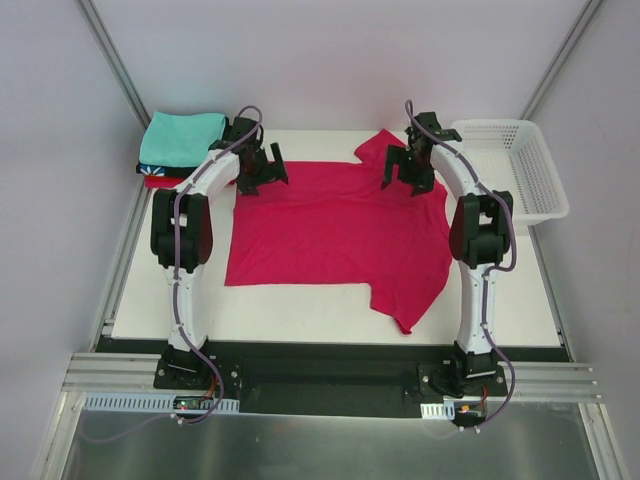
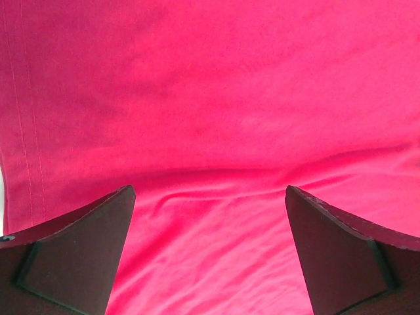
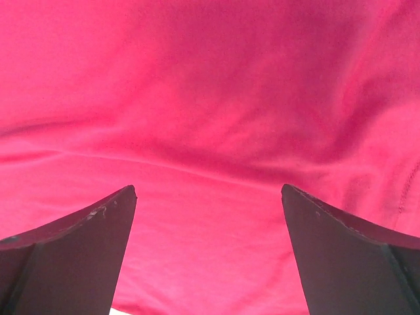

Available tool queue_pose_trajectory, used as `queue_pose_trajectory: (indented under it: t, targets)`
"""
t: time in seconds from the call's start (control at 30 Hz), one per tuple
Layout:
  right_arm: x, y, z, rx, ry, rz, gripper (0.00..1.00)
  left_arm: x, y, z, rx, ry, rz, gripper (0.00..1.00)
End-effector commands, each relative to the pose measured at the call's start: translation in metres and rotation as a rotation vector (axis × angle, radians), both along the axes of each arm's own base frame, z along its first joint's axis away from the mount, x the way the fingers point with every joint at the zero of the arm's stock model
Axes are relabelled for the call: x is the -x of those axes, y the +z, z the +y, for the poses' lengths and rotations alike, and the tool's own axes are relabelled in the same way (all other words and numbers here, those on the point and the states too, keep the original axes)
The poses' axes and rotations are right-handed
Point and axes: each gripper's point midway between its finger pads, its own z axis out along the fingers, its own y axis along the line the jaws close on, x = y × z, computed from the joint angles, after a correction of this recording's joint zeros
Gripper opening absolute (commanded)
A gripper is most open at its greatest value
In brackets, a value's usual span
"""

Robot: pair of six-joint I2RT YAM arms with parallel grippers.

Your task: Fold and stack the t-shirts

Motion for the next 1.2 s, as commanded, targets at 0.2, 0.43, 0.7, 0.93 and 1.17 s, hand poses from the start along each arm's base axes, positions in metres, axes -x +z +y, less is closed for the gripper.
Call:
queue_pose_trajectory:
  t: [0.2,0.43,0.7,0.93,1.17]
  targets:
    - [0.040,0.031,0.020,-0.137,0.070,0.057,0.96,0.026,0.031,-0.016,-0.041,-0.066,-0.046,0.99]
    - [0.164,0.040,0.030,0.107,0.224,0.081,0.97,0.132,0.002,-0.018,-0.096,-0.093,0.124,0.99]
    - [0.260,0.027,0.030,0.256,0.278,0.067,0.75,0.172,-0.011,-0.003,-0.119,-0.096,0.177,0.99]
    - [0.312,0.016,0.044,0.238,0.294,0.072,0.70,0.175,0.010,0.001,-0.110,-0.089,0.118,0.99]
    - [0.333,-0.005,0.085,0.134,0.342,0.090,0.72,0.183,0.015,0.003,-0.112,-0.092,0.122,0.99]
